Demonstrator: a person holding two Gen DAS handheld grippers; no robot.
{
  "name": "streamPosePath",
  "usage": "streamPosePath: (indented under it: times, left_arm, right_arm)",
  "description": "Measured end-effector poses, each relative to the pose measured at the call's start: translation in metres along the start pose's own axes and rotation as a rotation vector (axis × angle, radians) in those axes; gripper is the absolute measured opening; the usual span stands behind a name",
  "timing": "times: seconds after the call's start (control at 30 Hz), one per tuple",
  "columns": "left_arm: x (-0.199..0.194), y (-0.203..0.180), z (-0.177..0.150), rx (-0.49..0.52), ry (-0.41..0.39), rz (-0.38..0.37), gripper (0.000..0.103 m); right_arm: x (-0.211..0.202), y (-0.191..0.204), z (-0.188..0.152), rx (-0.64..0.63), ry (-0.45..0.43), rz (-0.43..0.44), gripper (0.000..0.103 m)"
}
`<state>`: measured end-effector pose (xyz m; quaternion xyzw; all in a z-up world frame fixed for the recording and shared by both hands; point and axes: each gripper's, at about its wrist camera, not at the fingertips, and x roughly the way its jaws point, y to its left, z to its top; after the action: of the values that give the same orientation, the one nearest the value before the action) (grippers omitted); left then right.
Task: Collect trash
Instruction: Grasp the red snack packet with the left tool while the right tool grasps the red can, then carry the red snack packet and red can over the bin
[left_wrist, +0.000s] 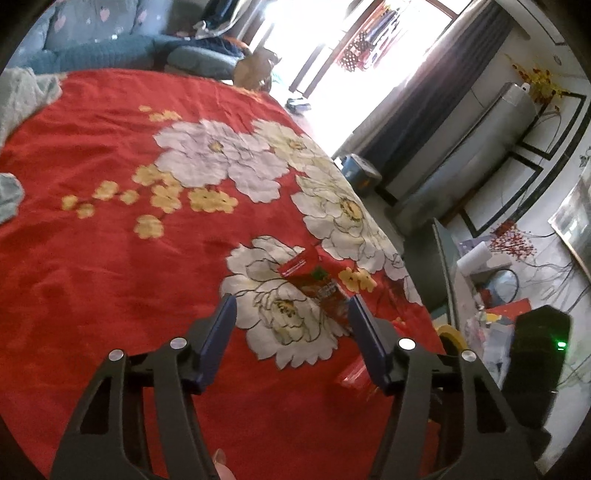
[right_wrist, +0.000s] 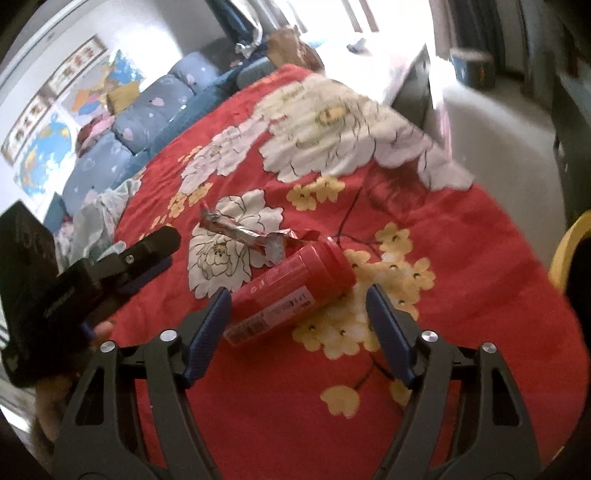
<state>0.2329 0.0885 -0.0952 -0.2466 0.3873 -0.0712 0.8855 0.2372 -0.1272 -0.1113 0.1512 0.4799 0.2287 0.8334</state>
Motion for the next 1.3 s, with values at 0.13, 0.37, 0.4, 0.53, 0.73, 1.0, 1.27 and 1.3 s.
streamPosePath:
  times: [0.13, 0.37, 0.4, 0.53, 0.73, 1.0, 1.27, 1.3]
  left_arm:
    - [0.019, 0.003, 0.004, -0.039, 0.043, -0.074, 0.059]
    - [0.047, 0.003, 0.009, -0.102, 0.092, -0.135, 0.039]
    - [0.051, 0.003, 0.008, -0.107, 0.097, -0.135, 0.035]
    - [0.052, 0.003, 0.006, -0.11, 0.098, -0.136, 0.026]
    - [0.035, -0.01, 0.002, -0.05, 0.066, -0.127, 0.024]
    - [0.01, -0.048, -0.004, 0.094, 0.017, -0.103, 0.023]
    - [-0.003, -0.077, -0.013, 0.173, 0.008, -0.108, 0.022]
    - [-0.004, -0.079, -0.014, 0.179, 0.008, -0.109, 0.022]
  right_arm:
    - [0.005, -0.003, 0.004, 0.024, -0.011, 0.025, 0.058]
    - [0.001, -0.011, 0.003, 0.043, -0.028, 0.053, 0.048]
    - [0.0, -0.012, 0.003, 0.048, -0.03, 0.058, 0.047]
    - [-0.007, -0.018, 0.002, 0.055, -0.043, 0.065, 0.042]
    - [-0.027, -0.026, 0.001, 0.038, -0.075, 0.075, 0.034]
    - [-0.061, -0.031, 0.001, 0.002, -0.14, 0.071, 0.029]
    - [-0.092, -0.043, 0.0, -0.022, -0.197, 0.038, 0.027]
    - [-0.095, -0.046, 0.0, -0.019, -0.202, 0.035, 0.027]
